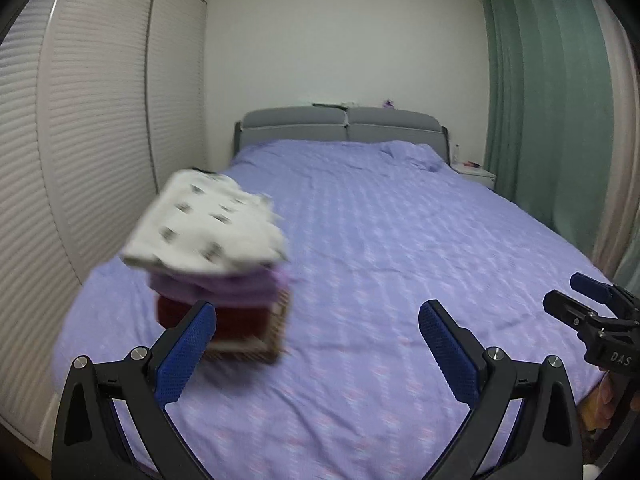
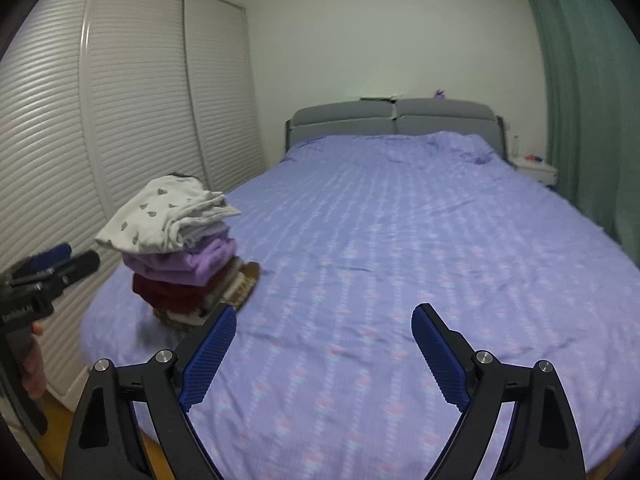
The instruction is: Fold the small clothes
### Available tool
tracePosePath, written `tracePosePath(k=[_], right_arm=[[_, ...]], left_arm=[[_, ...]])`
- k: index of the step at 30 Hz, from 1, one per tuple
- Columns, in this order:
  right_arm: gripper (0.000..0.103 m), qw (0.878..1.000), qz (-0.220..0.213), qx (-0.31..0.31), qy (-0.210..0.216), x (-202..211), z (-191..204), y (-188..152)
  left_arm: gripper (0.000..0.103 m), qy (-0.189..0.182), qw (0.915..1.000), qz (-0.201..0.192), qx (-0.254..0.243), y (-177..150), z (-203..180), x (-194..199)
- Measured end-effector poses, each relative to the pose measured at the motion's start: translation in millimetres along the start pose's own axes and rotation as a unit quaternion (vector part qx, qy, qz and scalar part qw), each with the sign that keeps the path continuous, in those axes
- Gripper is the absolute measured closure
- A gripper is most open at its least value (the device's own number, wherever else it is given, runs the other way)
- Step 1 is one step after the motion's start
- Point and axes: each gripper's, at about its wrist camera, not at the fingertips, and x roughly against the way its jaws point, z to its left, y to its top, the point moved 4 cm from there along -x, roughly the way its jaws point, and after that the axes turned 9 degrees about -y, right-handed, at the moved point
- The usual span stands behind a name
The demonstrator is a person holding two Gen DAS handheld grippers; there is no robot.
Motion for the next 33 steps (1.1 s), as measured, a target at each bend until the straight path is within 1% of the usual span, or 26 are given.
tracePosePath(k=[3, 5, 7, 8, 12, 16, 21, 23, 26, 33], right_arm=[[0.012, 1.000, -0.010, 0.005, -0.012, 26, -26, -11], [0.012, 0.999, -0.014, 0.009, -0.028, 42, -44, -19], [0.012, 0.999, -0.015, 0.008, -0.039, 54, -58, -27], [0.012, 0.999, -0.015, 0.004, -0.043, 62, -67, -31], [0.012, 0.999, -0.013, -0.005, -0.051, 83, -90, -43], [0.012, 0.998, -0.019, -0.016, -0.053, 101, -105, -53], [0.012, 0.998, -0.025, -0.014, -0.060, 119, -110, -63], [0.012, 0.998, -0.027, -0.012, -0.060, 125, -110, -67], [0.012, 0.998, -0.029, -0.010, -0.063, 132, -109, -72], [0.012, 0.998, -0.026, -0.012, -0.060, 136, -106, -77]], left_arm=[[0.000, -0.015, 0.9999, 0.007, 0.002, -14, -33, 4], [0.000, -0.024, 0.9997, 0.005, -0.001, -23, -57, 10], [0.000, -0.043, 0.9991, 0.001, 0.000, -32, -79, 17], [0.000, -0.046, 0.9990, 0.001, -0.002, -35, -85, 20], [0.000, -0.044, 0.9990, -0.006, -0.012, -46, -117, 33], [0.000, -0.040, 0.9986, -0.011, -0.032, -58, -137, 41], [0.000, -0.055, 0.9978, 0.001, -0.037, -72, -149, 44], [0.000, -0.043, 0.9982, -0.001, -0.042, -76, -152, 46], [0.000, -0.036, 0.9981, -0.003, -0.049, -79, -155, 49], [0.000, -0.051, 0.9976, 0.002, -0.046, -81, -158, 53]])
